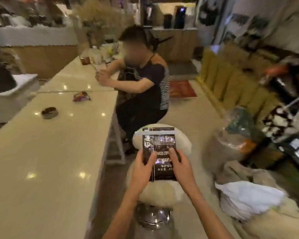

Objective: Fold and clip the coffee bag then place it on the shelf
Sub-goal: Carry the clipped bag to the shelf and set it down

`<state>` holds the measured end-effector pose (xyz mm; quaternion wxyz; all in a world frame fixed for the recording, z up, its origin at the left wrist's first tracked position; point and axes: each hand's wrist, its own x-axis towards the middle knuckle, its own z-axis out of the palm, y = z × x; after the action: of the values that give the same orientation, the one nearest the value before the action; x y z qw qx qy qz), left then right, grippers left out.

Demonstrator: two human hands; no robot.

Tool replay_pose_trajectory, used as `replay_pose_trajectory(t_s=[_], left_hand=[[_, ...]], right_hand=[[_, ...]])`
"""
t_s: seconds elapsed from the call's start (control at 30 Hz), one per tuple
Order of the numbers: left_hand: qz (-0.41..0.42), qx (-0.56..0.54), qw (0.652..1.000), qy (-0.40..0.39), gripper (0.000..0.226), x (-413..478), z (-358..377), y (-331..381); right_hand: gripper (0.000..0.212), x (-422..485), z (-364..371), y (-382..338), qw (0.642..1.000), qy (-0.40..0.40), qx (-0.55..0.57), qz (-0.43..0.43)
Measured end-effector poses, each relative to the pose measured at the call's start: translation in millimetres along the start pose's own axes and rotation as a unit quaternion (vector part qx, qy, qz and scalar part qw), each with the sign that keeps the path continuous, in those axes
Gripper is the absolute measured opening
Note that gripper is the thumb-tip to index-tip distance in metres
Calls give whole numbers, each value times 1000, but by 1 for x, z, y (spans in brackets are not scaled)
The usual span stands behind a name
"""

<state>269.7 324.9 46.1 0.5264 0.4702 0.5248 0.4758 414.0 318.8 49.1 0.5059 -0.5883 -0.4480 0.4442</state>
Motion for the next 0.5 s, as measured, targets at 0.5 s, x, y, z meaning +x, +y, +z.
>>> replay_pose_trajectory(t_s=[0.5], left_hand=[[11,65,826,-560,17,-60,316,-13]], right_hand=[[34,-144,-246,33,841,528,80,86]])
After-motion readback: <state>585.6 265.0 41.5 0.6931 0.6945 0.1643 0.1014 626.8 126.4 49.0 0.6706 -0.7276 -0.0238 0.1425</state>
